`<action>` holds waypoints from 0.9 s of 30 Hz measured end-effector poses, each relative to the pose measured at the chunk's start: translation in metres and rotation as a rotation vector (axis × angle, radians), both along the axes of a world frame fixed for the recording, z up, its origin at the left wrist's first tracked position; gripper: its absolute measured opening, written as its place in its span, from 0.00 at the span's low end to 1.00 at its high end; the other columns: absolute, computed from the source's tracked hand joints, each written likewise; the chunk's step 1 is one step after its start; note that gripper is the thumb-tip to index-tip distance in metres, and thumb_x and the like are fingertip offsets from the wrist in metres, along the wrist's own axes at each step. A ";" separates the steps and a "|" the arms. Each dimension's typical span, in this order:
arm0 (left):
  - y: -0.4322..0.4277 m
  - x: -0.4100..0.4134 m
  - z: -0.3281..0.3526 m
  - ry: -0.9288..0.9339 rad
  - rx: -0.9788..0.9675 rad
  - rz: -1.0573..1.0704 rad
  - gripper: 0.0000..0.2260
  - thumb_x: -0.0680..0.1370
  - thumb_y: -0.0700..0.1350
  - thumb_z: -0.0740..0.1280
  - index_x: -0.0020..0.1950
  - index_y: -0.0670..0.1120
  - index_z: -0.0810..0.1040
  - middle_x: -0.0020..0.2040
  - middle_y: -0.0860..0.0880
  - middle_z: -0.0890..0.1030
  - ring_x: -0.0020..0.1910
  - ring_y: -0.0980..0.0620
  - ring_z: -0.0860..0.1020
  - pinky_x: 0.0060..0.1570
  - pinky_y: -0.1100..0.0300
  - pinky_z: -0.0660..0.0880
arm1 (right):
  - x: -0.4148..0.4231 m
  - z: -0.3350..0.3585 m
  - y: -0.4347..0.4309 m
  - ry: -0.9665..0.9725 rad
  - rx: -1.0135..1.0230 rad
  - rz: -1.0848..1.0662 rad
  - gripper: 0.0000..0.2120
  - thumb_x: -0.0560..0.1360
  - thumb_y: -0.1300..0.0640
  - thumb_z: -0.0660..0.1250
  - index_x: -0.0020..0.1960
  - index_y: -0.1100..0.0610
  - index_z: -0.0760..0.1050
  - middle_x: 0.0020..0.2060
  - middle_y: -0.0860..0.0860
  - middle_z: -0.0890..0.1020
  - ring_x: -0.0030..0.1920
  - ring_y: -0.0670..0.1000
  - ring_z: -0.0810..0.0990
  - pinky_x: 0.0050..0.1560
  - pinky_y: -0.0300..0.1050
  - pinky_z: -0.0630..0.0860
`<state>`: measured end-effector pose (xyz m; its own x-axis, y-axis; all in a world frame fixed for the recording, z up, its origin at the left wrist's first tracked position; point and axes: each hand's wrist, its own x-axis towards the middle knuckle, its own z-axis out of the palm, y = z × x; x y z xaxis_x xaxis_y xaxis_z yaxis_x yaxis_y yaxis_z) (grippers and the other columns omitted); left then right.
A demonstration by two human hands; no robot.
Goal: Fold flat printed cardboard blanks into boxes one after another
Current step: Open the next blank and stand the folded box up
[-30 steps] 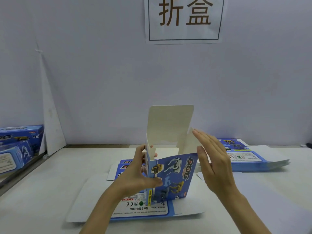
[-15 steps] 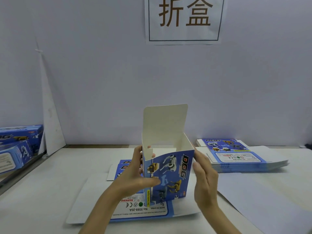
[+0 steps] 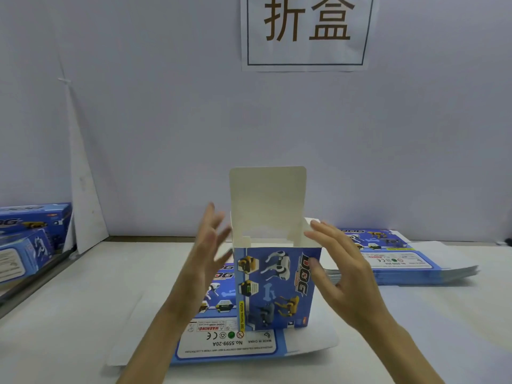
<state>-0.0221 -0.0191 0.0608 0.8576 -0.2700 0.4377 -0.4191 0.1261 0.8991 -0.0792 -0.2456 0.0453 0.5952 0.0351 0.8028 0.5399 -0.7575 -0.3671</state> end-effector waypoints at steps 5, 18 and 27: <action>0.011 -0.010 0.012 -0.658 0.371 0.279 0.21 0.81 0.62 0.48 0.73 0.60 0.63 0.71 0.66 0.66 0.74 0.61 0.61 0.71 0.64 0.59 | -0.001 0.001 -0.003 0.015 -0.006 -0.003 0.19 0.74 0.56 0.65 0.65 0.52 0.73 0.66 0.44 0.73 0.69 0.41 0.67 0.65 0.25 0.62; 0.004 -0.005 -0.013 -0.787 0.250 0.432 0.18 0.83 0.51 0.51 0.65 0.45 0.73 0.66 0.52 0.74 0.67 0.57 0.72 0.64 0.64 0.71 | 0.001 -0.004 -0.009 -0.001 0.059 0.047 0.20 0.73 0.51 0.66 0.64 0.45 0.70 0.64 0.36 0.71 0.64 0.28 0.67 0.57 0.24 0.70; 0.015 0.011 -0.019 -0.984 0.429 0.620 0.21 0.70 0.36 0.72 0.63 0.40 0.75 0.57 0.47 0.80 0.57 0.54 0.76 0.62 0.72 0.68 | 0.003 -0.005 -0.010 0.002 0.089 0.101 0.18 0.74 0.51 0.66 0.63 0.43 0.70 0.63 0.34 0.71 0.62 0.27 0.68 0.49 0.25 0.75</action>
